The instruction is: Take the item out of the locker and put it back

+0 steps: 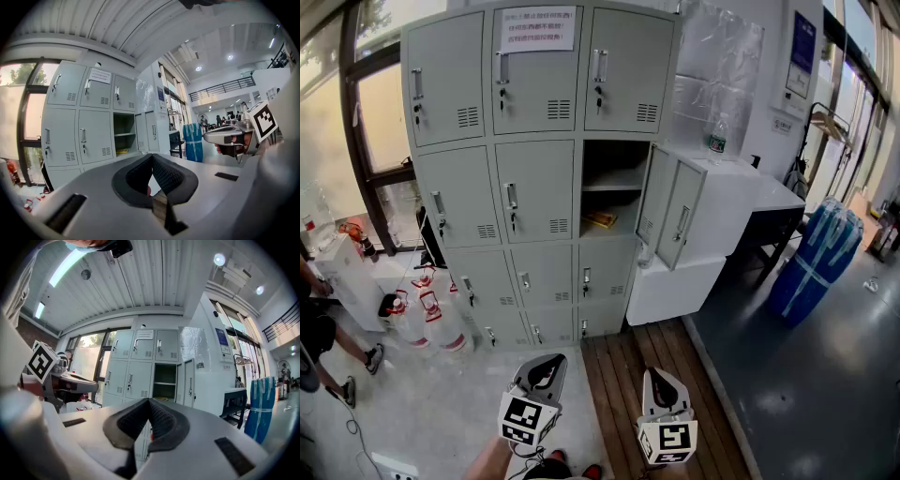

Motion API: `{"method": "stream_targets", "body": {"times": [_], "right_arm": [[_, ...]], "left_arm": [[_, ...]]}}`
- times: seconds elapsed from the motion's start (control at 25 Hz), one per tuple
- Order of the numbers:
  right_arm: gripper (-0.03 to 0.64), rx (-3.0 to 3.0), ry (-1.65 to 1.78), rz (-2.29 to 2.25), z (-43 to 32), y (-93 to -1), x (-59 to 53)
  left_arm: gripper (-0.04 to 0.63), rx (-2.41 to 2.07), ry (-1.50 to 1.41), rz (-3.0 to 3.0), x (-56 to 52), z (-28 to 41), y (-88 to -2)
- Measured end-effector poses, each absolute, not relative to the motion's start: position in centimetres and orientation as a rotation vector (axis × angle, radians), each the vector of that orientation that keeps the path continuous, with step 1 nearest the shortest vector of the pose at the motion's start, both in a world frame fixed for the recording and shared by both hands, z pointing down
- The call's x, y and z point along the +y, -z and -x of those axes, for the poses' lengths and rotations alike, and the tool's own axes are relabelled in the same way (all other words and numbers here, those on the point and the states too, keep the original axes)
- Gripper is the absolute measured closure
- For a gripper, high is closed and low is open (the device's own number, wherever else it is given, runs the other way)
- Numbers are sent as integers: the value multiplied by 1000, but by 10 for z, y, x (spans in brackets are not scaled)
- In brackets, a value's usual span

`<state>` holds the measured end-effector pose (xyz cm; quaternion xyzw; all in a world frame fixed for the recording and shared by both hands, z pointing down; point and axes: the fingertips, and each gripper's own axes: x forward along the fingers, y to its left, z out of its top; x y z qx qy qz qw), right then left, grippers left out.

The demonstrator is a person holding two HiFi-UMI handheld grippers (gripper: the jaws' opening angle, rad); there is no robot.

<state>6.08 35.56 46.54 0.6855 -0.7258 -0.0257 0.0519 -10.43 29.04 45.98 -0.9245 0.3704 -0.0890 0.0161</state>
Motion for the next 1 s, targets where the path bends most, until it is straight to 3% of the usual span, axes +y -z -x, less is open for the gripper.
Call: {"method": "stream_targets", "body": {"times": [0.56, 1.0], "right_arm": [[603, -2225, 40, -2045, -68, -473, 346], [604, -2250, 48, -2026, -78, -478, 269]], "left_arm": [[574, 1177, 288, 2876, 284, 91, -466], [574, 1200, 283, 2858, 210, 78, -470]]}}
